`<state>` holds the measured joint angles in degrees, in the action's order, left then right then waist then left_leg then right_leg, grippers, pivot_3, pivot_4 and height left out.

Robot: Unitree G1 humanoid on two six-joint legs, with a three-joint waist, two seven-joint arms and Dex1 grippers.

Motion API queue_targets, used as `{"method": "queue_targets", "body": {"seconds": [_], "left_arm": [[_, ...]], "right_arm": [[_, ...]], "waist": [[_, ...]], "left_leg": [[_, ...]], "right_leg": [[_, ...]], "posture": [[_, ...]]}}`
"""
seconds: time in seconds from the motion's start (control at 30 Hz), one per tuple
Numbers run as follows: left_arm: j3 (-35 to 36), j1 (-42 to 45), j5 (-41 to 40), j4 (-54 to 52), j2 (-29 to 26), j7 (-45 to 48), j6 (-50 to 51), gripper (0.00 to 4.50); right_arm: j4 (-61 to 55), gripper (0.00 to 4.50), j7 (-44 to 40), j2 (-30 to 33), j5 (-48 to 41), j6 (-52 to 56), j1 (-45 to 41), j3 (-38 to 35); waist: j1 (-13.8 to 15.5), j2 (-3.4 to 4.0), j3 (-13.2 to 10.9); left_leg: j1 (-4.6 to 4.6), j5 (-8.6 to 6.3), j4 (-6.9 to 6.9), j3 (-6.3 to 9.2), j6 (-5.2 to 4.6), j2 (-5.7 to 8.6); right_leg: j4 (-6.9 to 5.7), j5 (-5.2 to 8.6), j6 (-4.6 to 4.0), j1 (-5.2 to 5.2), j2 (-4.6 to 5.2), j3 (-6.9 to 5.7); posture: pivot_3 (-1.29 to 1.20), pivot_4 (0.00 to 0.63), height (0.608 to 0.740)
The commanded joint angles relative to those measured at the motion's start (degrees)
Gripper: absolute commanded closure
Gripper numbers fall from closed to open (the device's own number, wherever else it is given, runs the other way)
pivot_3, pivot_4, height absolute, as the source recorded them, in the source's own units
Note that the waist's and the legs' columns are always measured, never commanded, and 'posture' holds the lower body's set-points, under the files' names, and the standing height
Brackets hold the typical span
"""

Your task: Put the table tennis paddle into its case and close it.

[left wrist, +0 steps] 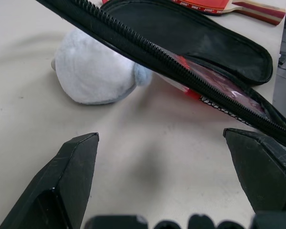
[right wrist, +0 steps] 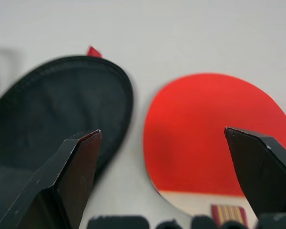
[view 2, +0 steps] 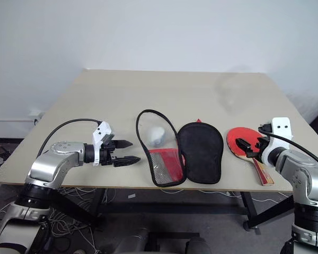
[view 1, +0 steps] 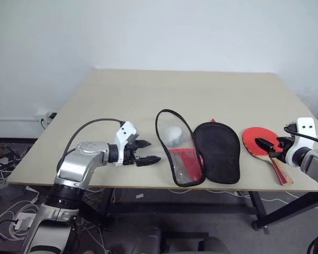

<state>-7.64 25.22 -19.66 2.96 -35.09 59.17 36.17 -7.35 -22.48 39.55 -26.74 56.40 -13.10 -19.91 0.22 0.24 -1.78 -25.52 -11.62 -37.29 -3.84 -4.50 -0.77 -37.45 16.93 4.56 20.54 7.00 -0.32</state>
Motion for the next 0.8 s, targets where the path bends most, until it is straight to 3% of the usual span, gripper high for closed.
{"method": "queue_targets", "body": {"seconds": [0.03,0.4,0.8], "left_arm": [[-0.23,0.50,0.54,-0.21,0.74,-0.17,-1.61,0.03],[-1.63,1.39,1.92,2.48,2.30,0.53,-4.11,0.03],[-1.60,1.94,2.48,3.03,2.44,0.36,-4.97,0.03]], "right_arm": [[0.24,0.00,0.31,2.43,1.12,0.86,0.19,-2.19],[4.53,0.00,-0.93,5.05,2.45,9.09,1.92,1.34],[16.30,0.00,2.08,2.09,7.57,8.61,-6.34,7.29]], "waist": [[-0.09,-0.01,0.00],[-0.11,-0.01,0.00],[-0.13,-0.05,0.01]], "left_leg": [[0.00,0.00,-0.01,-0.01,0.00,0.00],[0.01,0.02,-0.04,0.07,-0.08,-0.01],[0.01,0.05,-0.07,0.05,-0.15,0.06]], "right_leg": [[0.00,0.00,0.00,0.00,0.00,0.00],[-0.01,0.00,0.00,0.02,-0.01,0.08],[-0.01,0.00,0.00,0.01,-0.03,0.11]], "posture": [[0.00,0.000,0.715],[0.00,0.000,0.715],[0.00,0.000,0.715]]}}
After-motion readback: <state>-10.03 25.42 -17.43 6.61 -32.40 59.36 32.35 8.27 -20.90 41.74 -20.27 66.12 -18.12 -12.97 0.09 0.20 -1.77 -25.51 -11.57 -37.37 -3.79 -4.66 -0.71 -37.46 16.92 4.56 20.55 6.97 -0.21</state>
